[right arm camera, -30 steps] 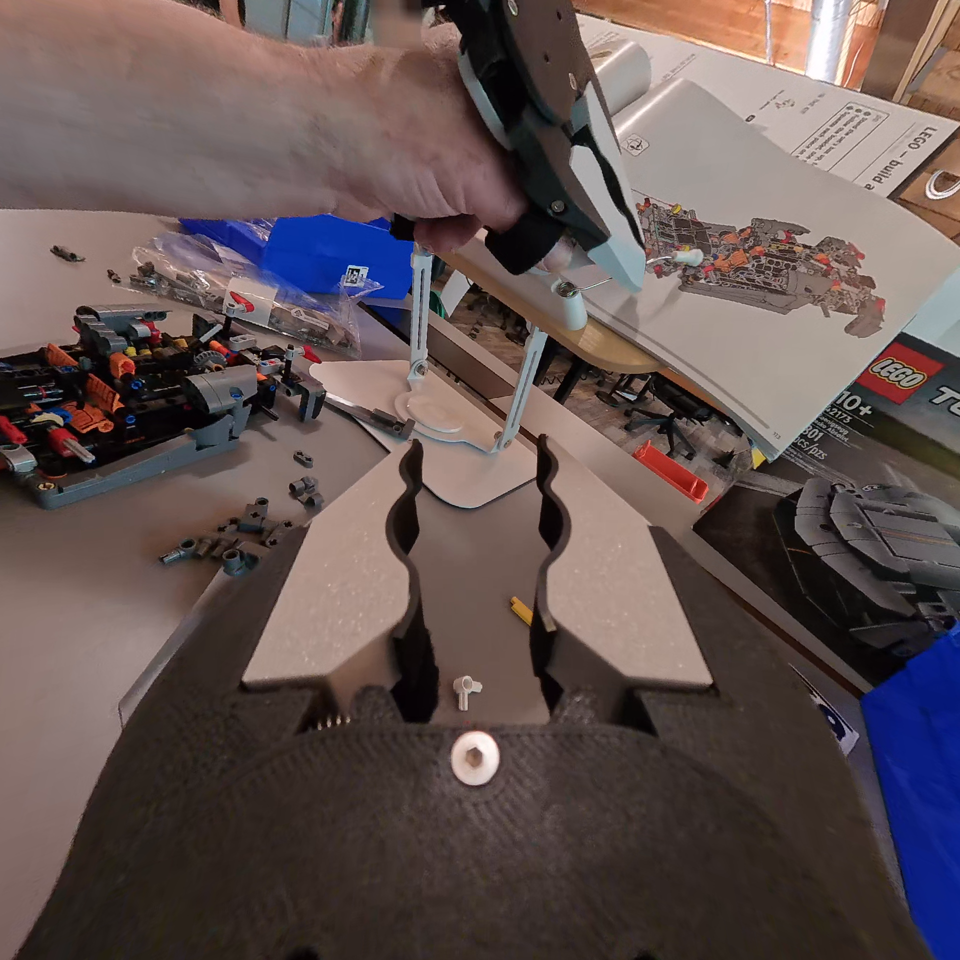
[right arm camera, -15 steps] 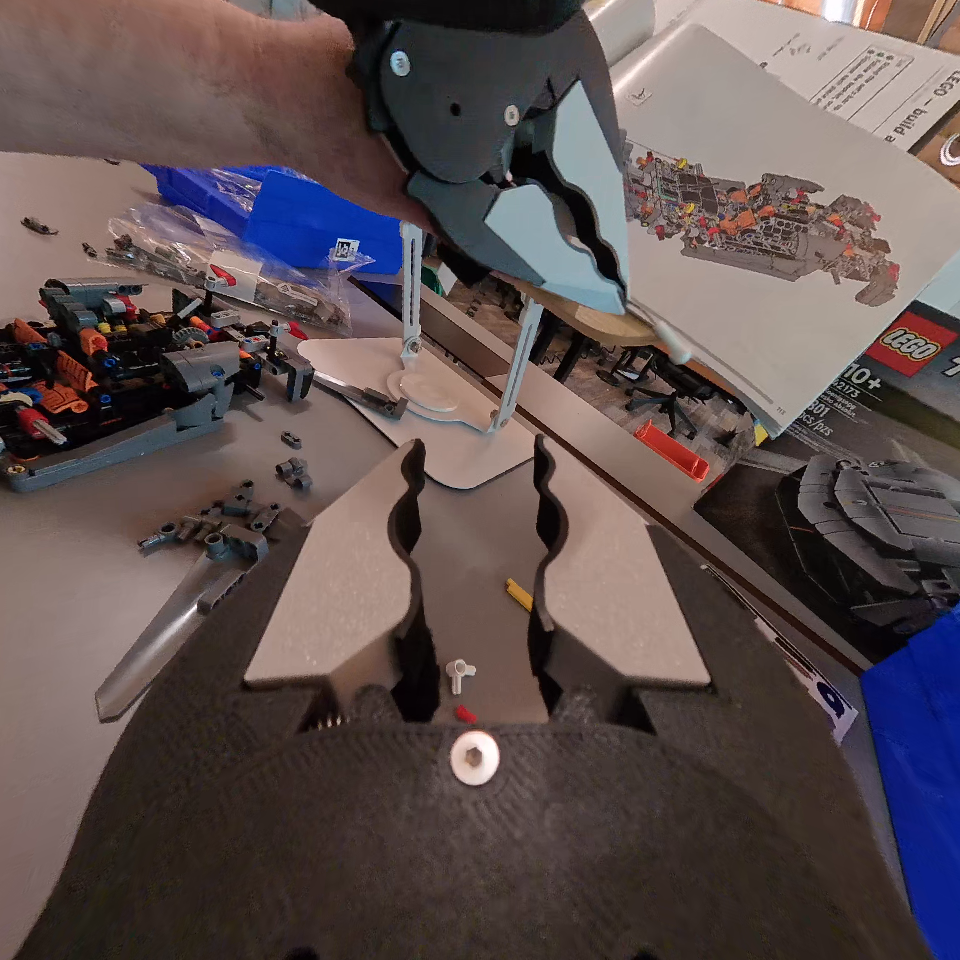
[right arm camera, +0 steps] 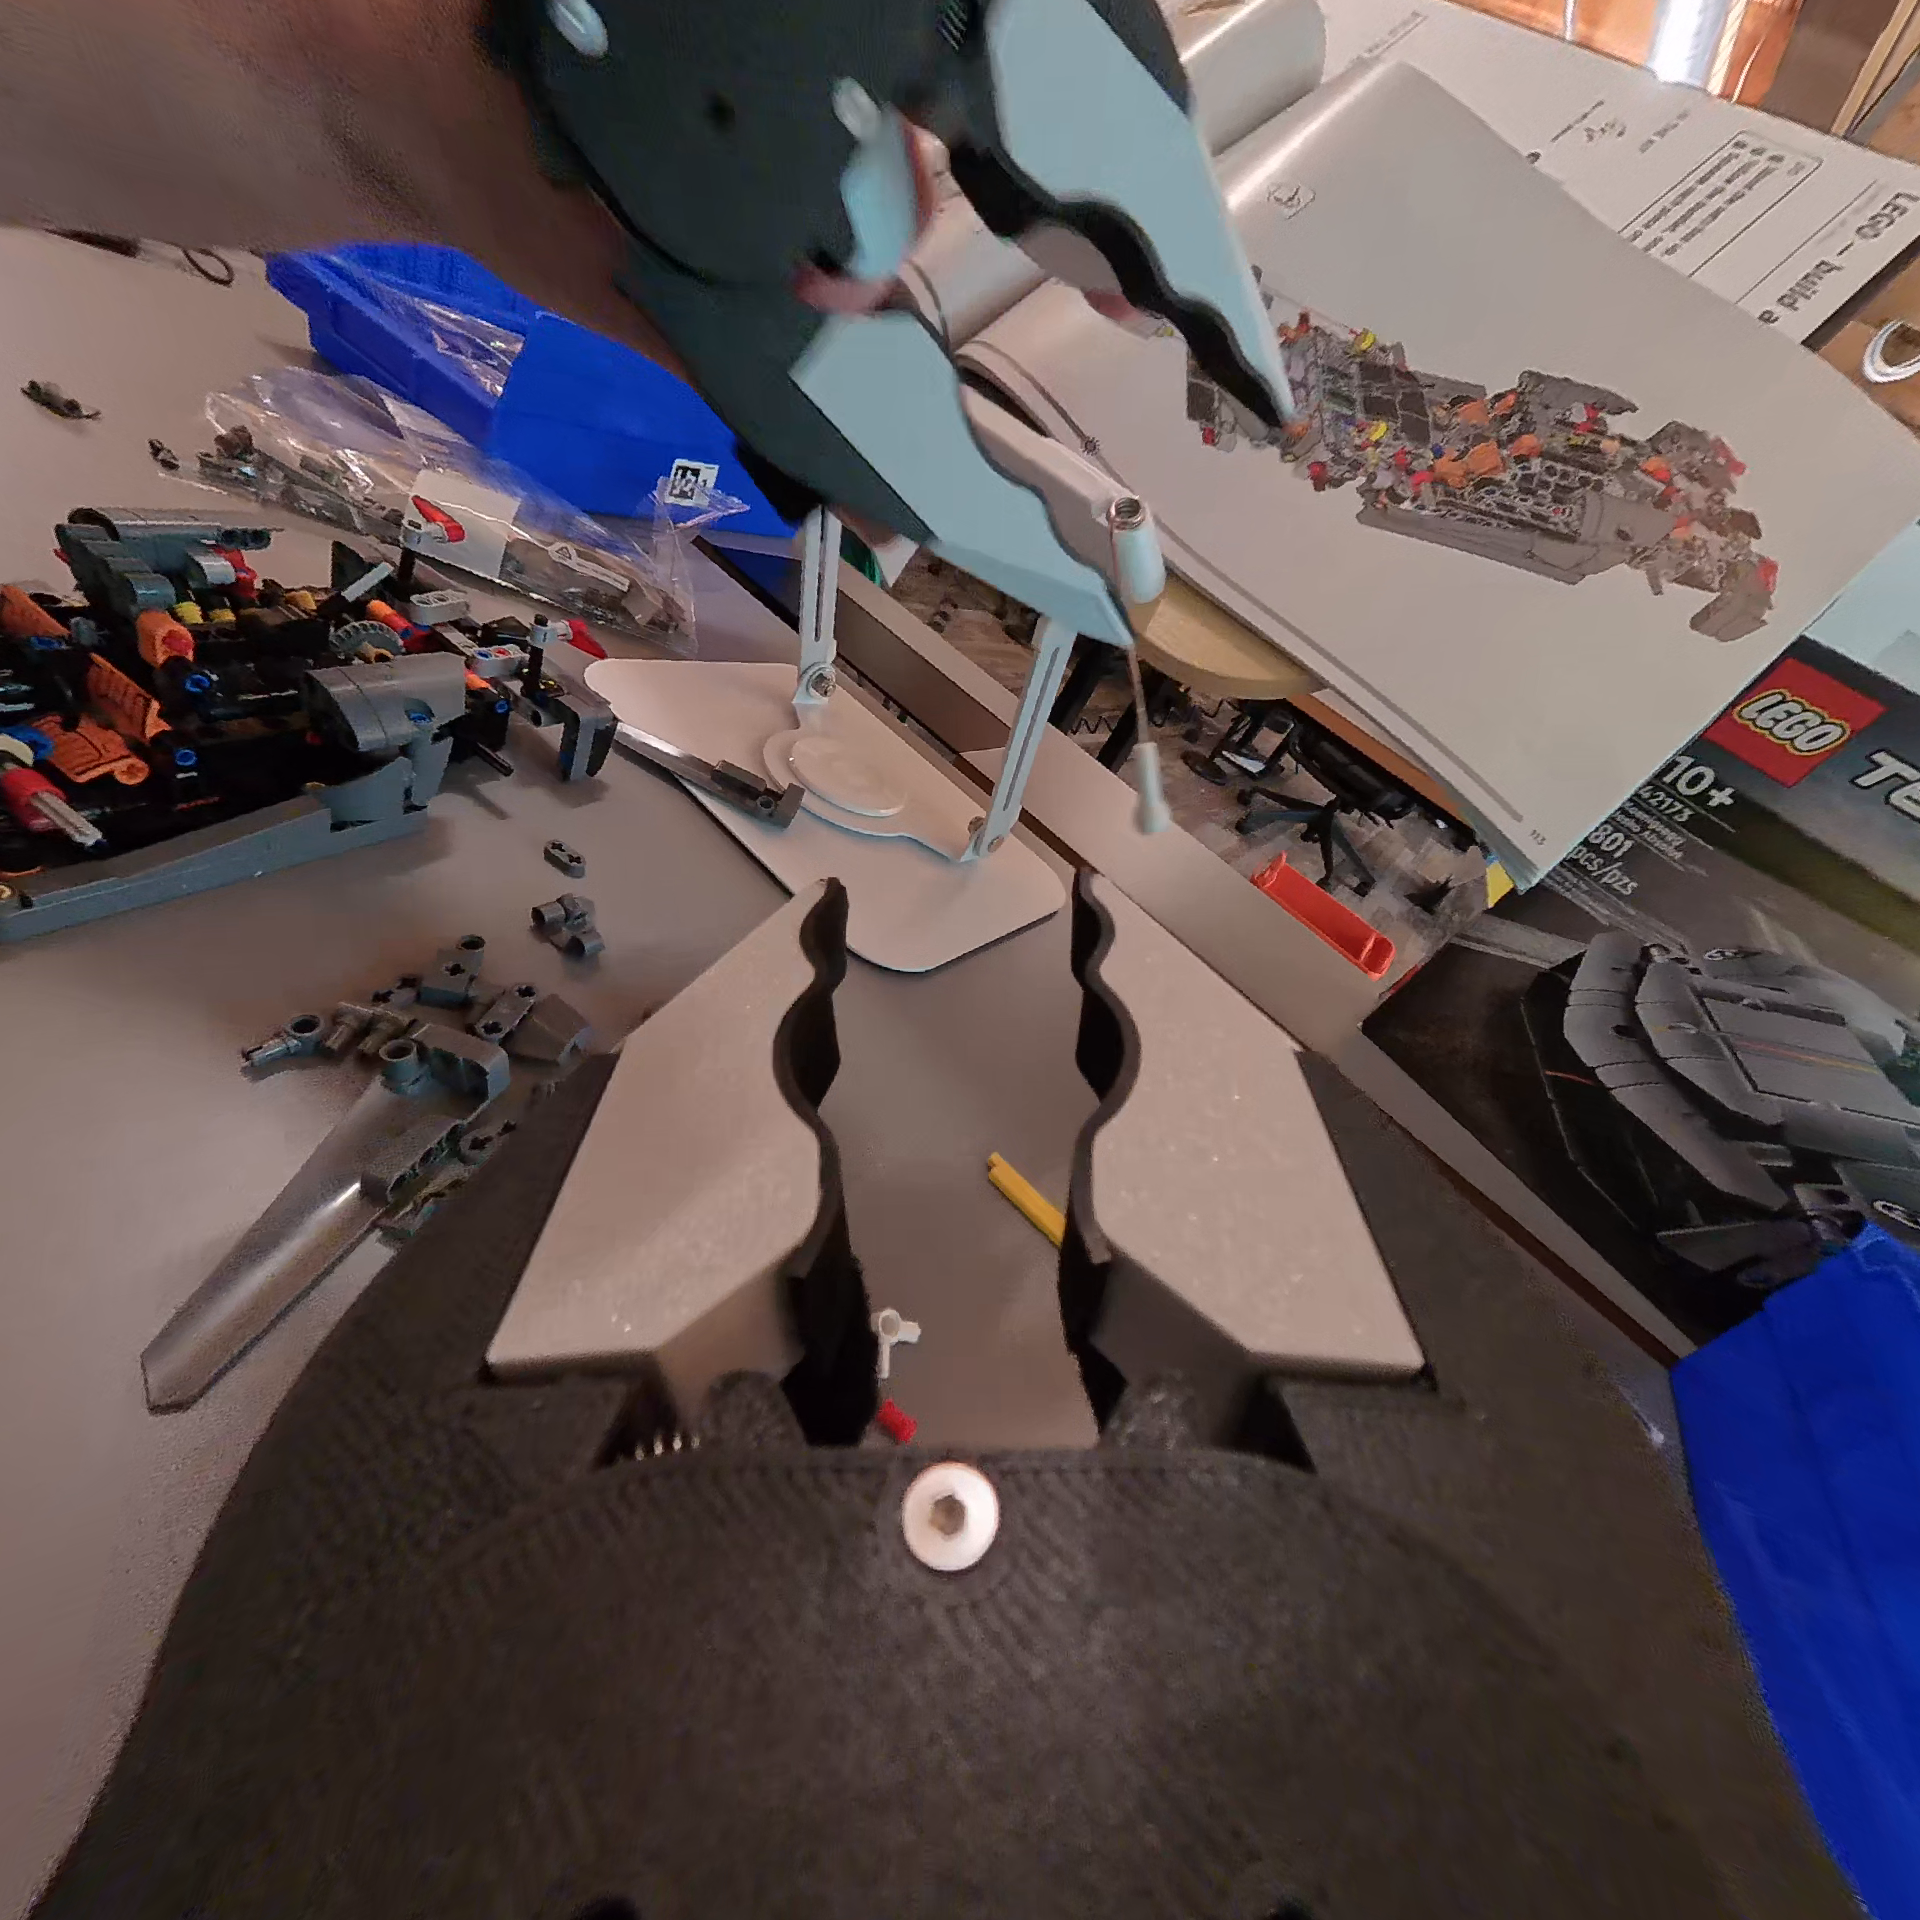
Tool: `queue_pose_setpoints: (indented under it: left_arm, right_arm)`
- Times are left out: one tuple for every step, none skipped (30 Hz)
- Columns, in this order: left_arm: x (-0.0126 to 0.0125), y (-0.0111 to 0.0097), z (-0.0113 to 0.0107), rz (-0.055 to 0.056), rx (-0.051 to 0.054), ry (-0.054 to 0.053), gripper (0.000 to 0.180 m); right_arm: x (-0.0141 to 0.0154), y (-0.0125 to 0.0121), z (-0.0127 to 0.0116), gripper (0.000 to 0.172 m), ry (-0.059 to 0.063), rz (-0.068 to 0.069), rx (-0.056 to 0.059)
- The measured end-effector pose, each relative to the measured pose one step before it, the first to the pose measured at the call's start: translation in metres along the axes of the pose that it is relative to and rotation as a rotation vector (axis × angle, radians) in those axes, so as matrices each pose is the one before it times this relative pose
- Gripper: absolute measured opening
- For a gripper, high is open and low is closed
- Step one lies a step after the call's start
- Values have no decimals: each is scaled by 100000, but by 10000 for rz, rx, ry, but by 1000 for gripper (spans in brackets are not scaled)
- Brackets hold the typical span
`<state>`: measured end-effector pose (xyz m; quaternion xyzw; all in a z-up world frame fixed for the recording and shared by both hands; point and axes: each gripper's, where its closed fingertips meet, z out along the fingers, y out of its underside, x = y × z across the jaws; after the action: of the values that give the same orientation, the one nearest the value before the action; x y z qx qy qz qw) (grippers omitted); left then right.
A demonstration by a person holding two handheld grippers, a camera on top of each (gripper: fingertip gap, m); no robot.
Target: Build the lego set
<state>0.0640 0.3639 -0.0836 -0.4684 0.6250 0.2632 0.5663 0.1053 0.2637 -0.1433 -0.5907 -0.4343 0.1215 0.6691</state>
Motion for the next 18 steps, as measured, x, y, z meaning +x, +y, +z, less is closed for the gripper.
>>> queue_pose_setpoints:
  left_arm:
    - [-403,-94,-1268,-67,301,-56,55]
    - [-796,336,-1334,-186,101,-167,54]
    - [-928,742,-1266,-223,-36,-134,55]
    - [-786,990,-1240,-68,-23,2,50]
    - [-1003,1322,-1190,12,-104,-103,46]
    - [-930,1584,-1063,82,-170,-32,41]
    - [-320,1684,-902,168,-117,333,36]
    - [-80,1898,-731,206,-191,397,31]
    - [-237,1985,-441,194,-258,158,30]
    - [-32,1967,-149,230,-301,178,31]
    - [243,1967,102,381,-405,244,30]
    - [138,1710,275,531,-391,48,30]
    - [313,1235,312,547,-217,103,30]
    - [526,899,294,472,-156,247,31]
    - [233,578,327,354,-122,77,30]
    - [-32,177,311,217,21,-57,22]
    - [38,62,213,226,4,69,16]
    - [-74,-29,121,248,-60,78,16]
  right_arm:
    - [149,-94,-94,41,53,-35,45]
    - [135,-70,-75,41,35,14,33]
    - [80,20,-23,41,12,38,2]
    - [21,60,18,41,-2,29,-4]
    - [-45,89,44,41,-22,7,-14]
    - [-79,147,66,41,-35,-21,-46]
    - [-82,164,87,41,-24,-60,-61]
    - [5,0,32,41,27,-87,-11]
    - [26,-276,-26,40,36,-91,82]
    - [-28,-492,33,40,-25,-83,101]
    - [-29,-657,154,41,-45,-81,59]
    - [-59,-855,295,41,-77,-141,60]
    - [-162,-990,484,41,-169,-202,73]
    - [-119,-1061,651,42,-194,-236,63]
    - [84,-1101,828,42,-133,-232,46]
    - [240,-1133,990,43,-121,-183,43]
    - [296,-1222,1091,44,-145,-138,92]
    - [300,-1268,1141,44,-144,-151,162]
